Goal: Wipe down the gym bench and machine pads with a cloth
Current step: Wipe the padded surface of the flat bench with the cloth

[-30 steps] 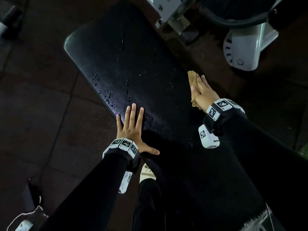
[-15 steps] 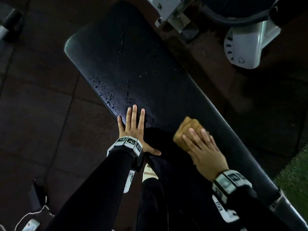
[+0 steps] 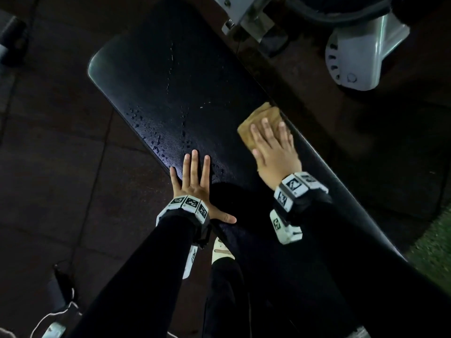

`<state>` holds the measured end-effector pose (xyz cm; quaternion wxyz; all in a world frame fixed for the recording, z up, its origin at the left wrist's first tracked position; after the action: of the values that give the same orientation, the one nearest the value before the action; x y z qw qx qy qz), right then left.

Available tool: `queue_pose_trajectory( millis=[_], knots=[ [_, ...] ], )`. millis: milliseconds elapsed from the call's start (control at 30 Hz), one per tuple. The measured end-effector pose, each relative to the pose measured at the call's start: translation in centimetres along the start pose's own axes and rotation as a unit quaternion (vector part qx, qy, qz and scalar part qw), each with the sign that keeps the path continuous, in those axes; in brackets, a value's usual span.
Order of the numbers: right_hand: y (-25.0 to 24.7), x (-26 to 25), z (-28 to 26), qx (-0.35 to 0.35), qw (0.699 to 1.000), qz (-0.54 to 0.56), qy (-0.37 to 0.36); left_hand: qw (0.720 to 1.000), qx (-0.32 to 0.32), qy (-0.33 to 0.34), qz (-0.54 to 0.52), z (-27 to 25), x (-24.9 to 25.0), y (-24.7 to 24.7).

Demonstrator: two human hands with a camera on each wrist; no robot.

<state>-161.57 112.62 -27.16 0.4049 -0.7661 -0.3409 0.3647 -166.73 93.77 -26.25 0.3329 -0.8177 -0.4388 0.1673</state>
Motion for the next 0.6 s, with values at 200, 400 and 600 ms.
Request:
queue_pose_trajectory(
  millis=[200, 400, 600],
  knots=[
    [3.3, 0.3, -9.9, -0.042, 0.995, -0.04, -0.086, 1.0, -0.003, 0.0, 0.007, 0.0, 0.0, 0.1],
    [2.2, 8.5, -10.9, -0.042, 0.998, 0.028, 0.043, 1.0, -0.012, 0.009, 0.004, -0.1, 0.1, 0.0],
    [-0.3, 8.1, -0.9, 0.013, 0.994, 0.076, 0.072, 1.0, -0.009, 0.013, -0.004, -0.3, 0.2, -0.2]
  ],
)
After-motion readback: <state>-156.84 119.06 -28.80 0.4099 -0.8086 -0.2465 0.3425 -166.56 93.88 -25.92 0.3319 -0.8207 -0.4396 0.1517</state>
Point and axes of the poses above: each hand's wrist, its own z-axis towards the middle knuckle, its own y-axis out of the palm, x = y × z, the point moved 7 cm from there along z, towards the middle knuckle
